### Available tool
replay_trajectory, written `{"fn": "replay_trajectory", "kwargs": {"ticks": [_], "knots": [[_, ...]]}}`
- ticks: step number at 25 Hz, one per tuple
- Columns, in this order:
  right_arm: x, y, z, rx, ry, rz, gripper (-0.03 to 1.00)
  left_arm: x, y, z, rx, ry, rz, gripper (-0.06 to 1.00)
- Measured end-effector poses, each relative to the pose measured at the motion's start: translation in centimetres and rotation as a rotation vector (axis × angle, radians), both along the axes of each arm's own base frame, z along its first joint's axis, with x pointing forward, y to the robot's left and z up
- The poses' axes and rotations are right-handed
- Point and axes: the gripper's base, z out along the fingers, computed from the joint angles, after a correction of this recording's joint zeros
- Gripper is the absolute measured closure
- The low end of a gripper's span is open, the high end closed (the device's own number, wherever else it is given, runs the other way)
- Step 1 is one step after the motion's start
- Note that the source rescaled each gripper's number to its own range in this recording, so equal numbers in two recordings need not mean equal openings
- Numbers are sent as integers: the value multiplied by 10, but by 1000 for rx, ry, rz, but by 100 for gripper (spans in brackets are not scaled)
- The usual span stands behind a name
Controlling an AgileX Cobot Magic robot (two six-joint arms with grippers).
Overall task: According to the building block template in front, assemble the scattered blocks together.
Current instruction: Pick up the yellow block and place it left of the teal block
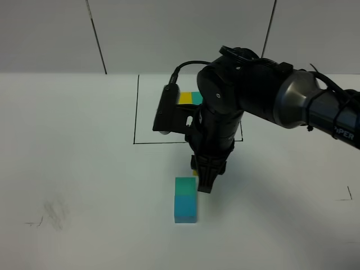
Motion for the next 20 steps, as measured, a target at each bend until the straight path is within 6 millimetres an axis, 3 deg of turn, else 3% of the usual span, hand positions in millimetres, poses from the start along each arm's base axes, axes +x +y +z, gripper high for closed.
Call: {"fn": "replay_trajectory", "kwargs": {"ticks": [9, 20], "knots": [[3, 33, 7, 0, -17, 127, 74, 0, 0, 0, 0, 0, 0, 66], [1, 62, -2, 29, -1, 235, 74, 0, 0, 0, 0, 0, 0, 66]]}}
